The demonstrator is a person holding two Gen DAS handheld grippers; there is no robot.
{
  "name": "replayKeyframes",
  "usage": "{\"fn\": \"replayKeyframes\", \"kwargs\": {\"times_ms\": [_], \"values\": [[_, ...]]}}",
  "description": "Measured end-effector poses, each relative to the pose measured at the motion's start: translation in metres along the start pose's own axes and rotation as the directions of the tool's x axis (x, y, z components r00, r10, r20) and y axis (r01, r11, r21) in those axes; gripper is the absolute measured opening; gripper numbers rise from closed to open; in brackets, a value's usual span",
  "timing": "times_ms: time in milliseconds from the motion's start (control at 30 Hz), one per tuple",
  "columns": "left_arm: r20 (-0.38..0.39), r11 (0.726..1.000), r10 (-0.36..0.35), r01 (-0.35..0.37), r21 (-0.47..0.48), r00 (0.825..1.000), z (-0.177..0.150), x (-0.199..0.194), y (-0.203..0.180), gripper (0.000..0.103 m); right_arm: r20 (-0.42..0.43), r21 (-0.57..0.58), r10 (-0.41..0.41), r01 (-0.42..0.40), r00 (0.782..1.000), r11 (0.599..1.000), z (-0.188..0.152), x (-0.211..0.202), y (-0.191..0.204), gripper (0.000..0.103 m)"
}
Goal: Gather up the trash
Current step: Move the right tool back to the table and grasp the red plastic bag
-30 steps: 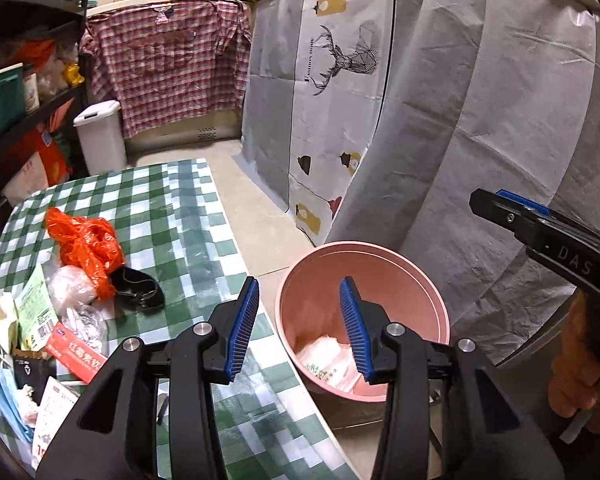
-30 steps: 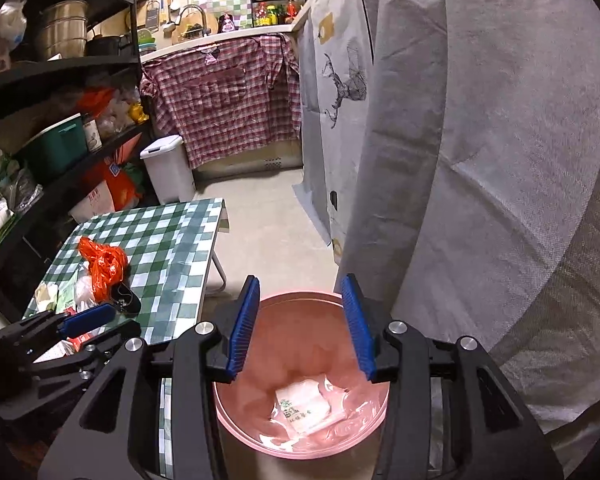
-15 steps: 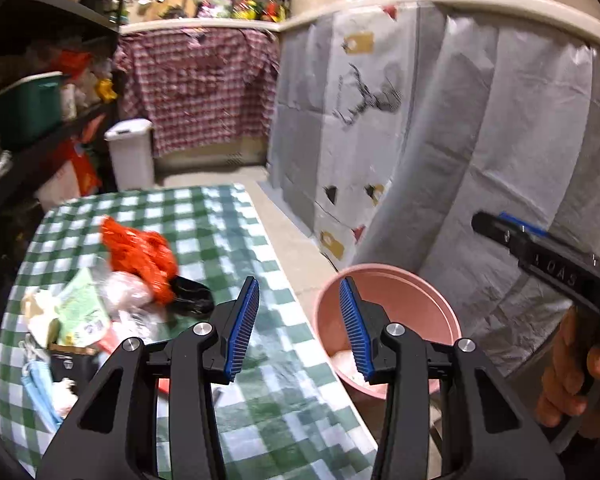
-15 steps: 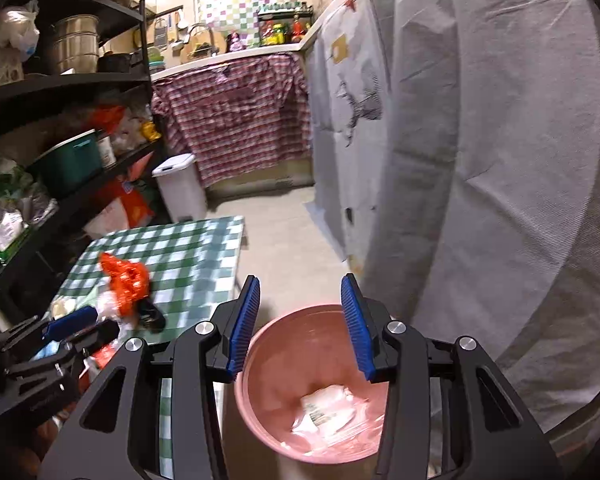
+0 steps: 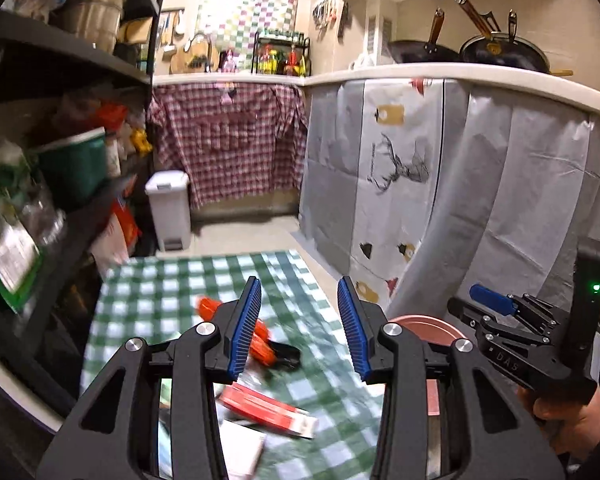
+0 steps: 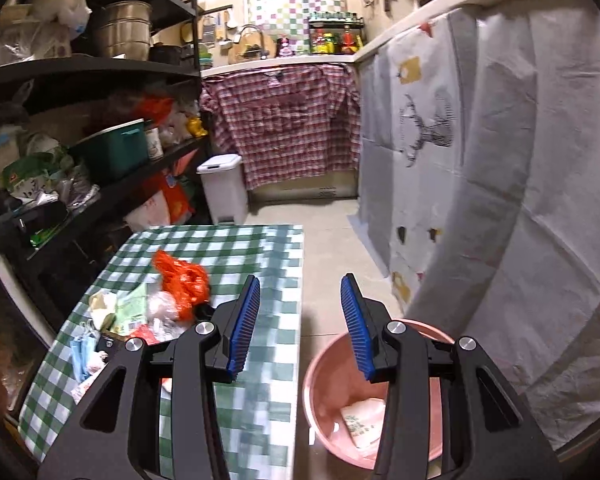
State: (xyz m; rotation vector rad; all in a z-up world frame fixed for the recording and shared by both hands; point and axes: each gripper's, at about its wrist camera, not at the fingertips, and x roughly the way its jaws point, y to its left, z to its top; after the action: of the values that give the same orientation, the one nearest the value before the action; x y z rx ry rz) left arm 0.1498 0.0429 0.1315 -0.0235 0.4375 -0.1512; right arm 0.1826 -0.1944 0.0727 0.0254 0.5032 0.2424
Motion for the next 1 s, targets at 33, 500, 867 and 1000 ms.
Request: {"fn": "replayKeyframes", "kwargs": {"times_ms": [33,500,867,1000], "values": [[0.013,1.0,0.015,-0.016,0.023,1.0,0.001,-0.002,0.007,0.04,-0.004,0.002,0.009,-0.009,1.0,1.0,0.001,0.002,0.002,0.043],[-0.118,0.971,0.17,-0.187,-0.152,0.978,-0.046,0.032,0.15,0.016,-0.068,-0.078,0.147,-0.152,0.987,0.985,-0.002,0.044,0.055,0.01],[-0.188,0.97,0.19,-0.214,-0.115,0.964,-0.075,0.057,0.184,0.016,-0.156,-0.103,0.252,-0.27,0.955,0.957,-0.009,0.114,0.089,0.011],[-0.246,0.96,0.178,-0.223,-0.168,0.953,-0.084,0.068,0.197,0.016,-0.187,-0.09,0.271,-0.291,0.944,0.952,-0.013,0.135,0.099,0.012]]}}
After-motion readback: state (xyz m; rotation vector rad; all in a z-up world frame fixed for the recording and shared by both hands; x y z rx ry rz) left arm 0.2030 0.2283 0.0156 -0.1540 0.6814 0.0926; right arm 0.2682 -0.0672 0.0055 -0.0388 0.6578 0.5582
